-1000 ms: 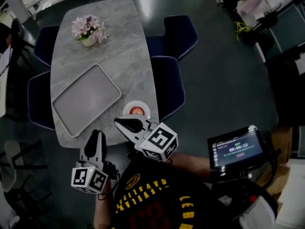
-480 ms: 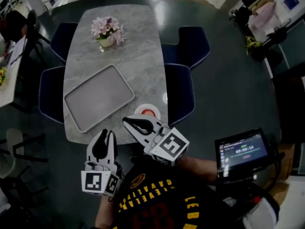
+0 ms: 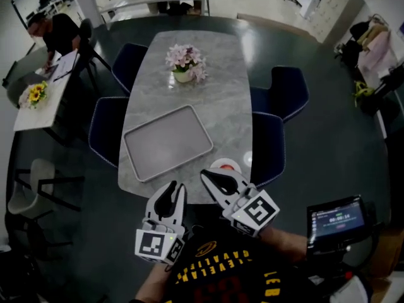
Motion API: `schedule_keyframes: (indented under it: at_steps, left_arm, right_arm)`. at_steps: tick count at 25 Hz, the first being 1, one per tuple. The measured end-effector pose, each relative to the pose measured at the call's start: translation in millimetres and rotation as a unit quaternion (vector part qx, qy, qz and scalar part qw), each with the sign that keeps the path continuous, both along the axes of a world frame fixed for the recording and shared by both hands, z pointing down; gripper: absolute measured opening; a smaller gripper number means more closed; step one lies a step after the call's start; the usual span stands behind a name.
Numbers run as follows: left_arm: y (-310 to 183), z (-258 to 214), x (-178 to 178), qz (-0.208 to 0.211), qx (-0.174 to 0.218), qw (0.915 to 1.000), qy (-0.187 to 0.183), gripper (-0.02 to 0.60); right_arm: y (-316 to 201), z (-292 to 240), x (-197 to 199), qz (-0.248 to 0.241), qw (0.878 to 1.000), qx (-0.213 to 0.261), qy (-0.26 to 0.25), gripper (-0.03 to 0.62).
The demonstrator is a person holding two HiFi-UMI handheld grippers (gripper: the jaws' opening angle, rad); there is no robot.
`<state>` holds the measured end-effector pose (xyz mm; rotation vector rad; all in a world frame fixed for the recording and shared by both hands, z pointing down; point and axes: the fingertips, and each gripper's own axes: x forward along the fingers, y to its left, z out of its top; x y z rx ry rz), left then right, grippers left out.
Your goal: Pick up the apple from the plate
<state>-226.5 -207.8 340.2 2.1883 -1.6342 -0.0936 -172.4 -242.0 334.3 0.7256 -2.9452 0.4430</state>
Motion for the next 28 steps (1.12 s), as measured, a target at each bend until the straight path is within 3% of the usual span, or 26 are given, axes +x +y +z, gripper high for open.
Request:
schedule_keyframes:
  at_steps: [8, 16, 20, 28]
  left_arm:
    - [12.1, -15.7, 2.6, -0.018, 0.034, 0.9991, -0.018, 0.077]
    - [22.5, -34.4, -0.5, -0.026, 0.043, 0.9978, -0.043, 0.077]
    - [25.4, -38.9, -3.3, -0.025, 0.066, 0.9964, -0.047, 0.077]
    - [34.5, -44.0, 1.8, -0.027, 0.049, 0.9975, -0.044, 0.077]
  right_arm:
    - [13.1, -13.4, 5.0, -0.016, 0.998, 0.053, 0.003, 0.006]
    - [23.3, -29.7, 0.2, -0.019, 0.997, 0.068, -0.007, 0.006]
    - [25.2, -32.0, -4.9, -0.016, 0.997, 0.07, -0.009, 0.006]
    - [36.2, -32.3, -1.6, -0.025, 0.997, 0.068, 0.0, 0.006]
